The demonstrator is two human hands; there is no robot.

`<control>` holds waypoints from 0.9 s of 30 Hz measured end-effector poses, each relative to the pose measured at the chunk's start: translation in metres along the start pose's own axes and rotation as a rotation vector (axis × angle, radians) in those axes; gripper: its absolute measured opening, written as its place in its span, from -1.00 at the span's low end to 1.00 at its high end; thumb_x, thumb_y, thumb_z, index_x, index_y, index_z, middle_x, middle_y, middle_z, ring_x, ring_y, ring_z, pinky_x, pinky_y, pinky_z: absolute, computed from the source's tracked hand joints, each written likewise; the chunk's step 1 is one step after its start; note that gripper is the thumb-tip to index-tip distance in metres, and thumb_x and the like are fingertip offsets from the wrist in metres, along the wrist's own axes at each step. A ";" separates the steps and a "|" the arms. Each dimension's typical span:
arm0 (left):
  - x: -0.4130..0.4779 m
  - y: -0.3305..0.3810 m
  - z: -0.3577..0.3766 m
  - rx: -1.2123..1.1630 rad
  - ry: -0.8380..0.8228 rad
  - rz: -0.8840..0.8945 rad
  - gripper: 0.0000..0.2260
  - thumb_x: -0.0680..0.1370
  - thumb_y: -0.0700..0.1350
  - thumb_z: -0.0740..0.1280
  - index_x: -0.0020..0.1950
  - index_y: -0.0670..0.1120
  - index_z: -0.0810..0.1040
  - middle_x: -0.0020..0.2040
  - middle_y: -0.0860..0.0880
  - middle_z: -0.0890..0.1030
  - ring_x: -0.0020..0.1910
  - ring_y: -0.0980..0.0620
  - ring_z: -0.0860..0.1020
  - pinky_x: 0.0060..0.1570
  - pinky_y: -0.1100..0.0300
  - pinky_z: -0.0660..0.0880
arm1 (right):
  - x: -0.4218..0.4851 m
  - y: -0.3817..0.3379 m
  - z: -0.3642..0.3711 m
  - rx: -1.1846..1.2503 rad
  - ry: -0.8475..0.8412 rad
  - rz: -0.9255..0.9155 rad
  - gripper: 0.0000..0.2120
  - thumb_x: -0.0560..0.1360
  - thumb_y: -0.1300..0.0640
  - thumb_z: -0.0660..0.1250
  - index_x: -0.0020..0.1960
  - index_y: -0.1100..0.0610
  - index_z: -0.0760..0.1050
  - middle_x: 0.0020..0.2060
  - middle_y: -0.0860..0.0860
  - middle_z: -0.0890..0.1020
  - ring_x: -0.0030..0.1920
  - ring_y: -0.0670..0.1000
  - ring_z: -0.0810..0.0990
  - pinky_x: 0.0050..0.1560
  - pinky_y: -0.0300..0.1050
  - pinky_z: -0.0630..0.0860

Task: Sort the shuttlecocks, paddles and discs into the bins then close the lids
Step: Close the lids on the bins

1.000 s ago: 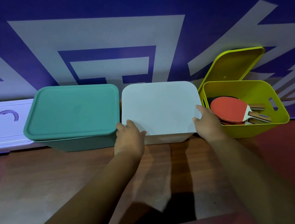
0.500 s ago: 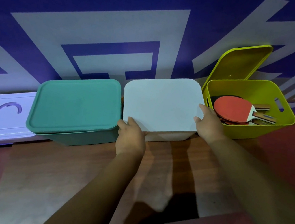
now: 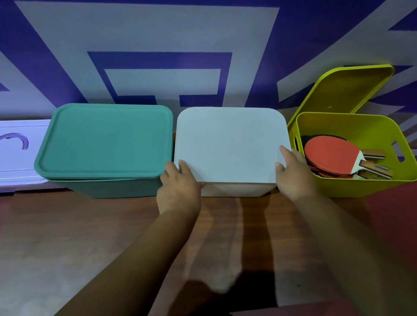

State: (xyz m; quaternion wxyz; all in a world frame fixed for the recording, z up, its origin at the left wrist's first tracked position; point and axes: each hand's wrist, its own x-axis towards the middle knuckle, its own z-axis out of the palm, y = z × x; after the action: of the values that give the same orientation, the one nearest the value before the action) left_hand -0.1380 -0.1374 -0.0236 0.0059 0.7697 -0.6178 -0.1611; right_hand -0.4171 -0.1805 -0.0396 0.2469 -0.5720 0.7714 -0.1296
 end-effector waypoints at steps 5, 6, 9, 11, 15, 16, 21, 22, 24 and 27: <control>0.008 0.008 -0.014 0.076 -0.024 0.043 -0.29 0.61 0.35 0.28 0.41 -0.25 0.39 0.28 -0.14 0.33 0.21 -0.07 0.44 -0.01 0.06 0.57 | 0.001 -0.008 0.000 -0.128 -0.004 0.027 -0.45 0.72 -0.05 0.17 0.68 0.01 0.20 0.61 0.10 0.24 0.54 0.23 0.34 0.45 0.16 0.44; 0.011 0.009 -0.017 0.089 -0.007 0.073 -0.29 0.61 0.37 0.24 0.40 -0.26 0.43 0.29 -0.14 0.34 0.21 -0.08 0.43 0.04 0.05 0.56 | 0.000 -0.011 -0.001 -0.180 -0.005 0.030 -0.45 0.72 -0.06 0.16 0.68 0.00 0.19 0.61 0.10 0.24 0.54 0.25 0.32 0.45 0.17 0.42; 0.024 0.010 -0.022 0.128 0.042 0.240 -0.33 0.65 0.36 0.16 0.40 -0.21 0.48 0.39 -0.16 0.36 0.33 -0.12 0.38 0.30 -0.02 0.46 | -0.006 -0.021 -0.007 -0.365 0.026 -0.018 -0.47 0.72 -0.07 0.13 0.65 0.04 0.23 0.66 0.07 0.16 0.58 0.22 0.23 0.51 0.16 0.32; 0.034 0.012 -0.024 0.137 0.000 0.341 -0.32 0.66 0.35 0.16 0.52 -0.18 0.39 0.54 -0.18 0.29 0.52 -0.18 0.29 0.48 -0.09 0.34 | -0.006 -0.026 -0.008 -0.413 0.015 -0.124 -0.49 0.72 -0.04 0.15 0.63 0.06 0.28 0.70 0.04 0.09 0.64 0.17 0.16 0.57 0.13 0.25; 0.053 0.022 -0.022 0.127 -0.118 0.394 -0.21 0.60 0.41 0.19 0.66 -0.07 0.16 0.70 -0.17 0.06 0.66 -0.27 0.07 0.58 -0.21 0.18 | -0.006 -0.035 -0.008 -0.328 -0.160 -0.168 -0.41 0.73 -0.12 0.14 0.71 -0.02 0.13 0.72 -0.01 0.02 0.70 0.09 -0.01 0.65 0.08 0.12; 0.056 0.025 -0.021 0.136 -0.128 0.395 -0.19 0.59 0.43 0.21 0.66 -0.04 0.14 0.70 -0.16 0.05 0.66 -0.28 0.07 0.57 -0.23 0.19 | -0.006 -0.036 -0.007 -0.332 -0.170 -0.157 -0.39 0.72 -0.16 0.14 0.71 -0.04 0.10 0.72 -0.02 0.01 0.70 0.09 -0.03 0.65 0.10 0.11; 0.063 0.032 -0.021 0.219 -0.136 0.390 -0.15 0.54 0.45 0.26 0.65 -0.03 0.16 0.67 -0.16 0.13 0.60 -0.29 0.18 0.48 -0.22 0.33 | -0.001 -0.039 -0.012 -0.416 -0.177 -0.155 -0.33 0.68 -0.28 0.15 0.71 -0.08 0.11 0.71 -0.02 0.06 0.68 0.14 0.06 0.63 0.12 0.18; 0.064 0.033 -0.022 0.236 -0.141 0.392 -0.16 0.54 0.45 0.27 0.64 -0.03 0.17 0.66 -0.16 0.15 0.58 -0.29 0.21 0.45 -0.21 0.37 | 0.000 -0.040 -0.014 -0.419 -0.183 -0.158 -0.33 0.68 -0.28 0.17 0.70 -0.07 0.13 0.71 -0.01 0.08 0.67 0.16 0.09 0.62 0.13 0.19; 0.066 0.035 -0.024 0.262 -0.155 0.391 -0.16 0.53 0.45 0.27 0.63 -0.03 0.19 0.64 -0.16 0.19 0.54 -0.28 0.25 0.39 -0.20 0.42 | 0.000 -0.043 -0.018 -0.411 -0.191 -0.158 -0.33 0.67 -0.28 0.20 0.69 -0.07 0.16 0.70 0.00 0.11 0.66 0.19 0.12 0.60 0.15 0.22; 0.066 0.037 -0.024 0.272 -0.176 0.378 -0.15 0.52 0.46 0.28 0.63 -0.02 0.19 0.64 -0.16 0.19 0.54 -0.28 0.26 0.39 -0.22 0.42 | -0.001 -0.043 -0.018 -0.399 -0.194 -0.166 -0.33 0.66 -0.27 0.22 0.69 -0.07 0.17 0.70 -0.01 0.12 0.66 0.17 0.12 0.60 0.15 0.23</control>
State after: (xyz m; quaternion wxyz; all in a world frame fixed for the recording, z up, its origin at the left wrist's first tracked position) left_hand -0.1551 -0.2137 -0.0089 -0.1216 0.6170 -0.7650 -0.1391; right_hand -0.3911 -0.1945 -0.0032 0.1906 -0.6805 0.7048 0.0613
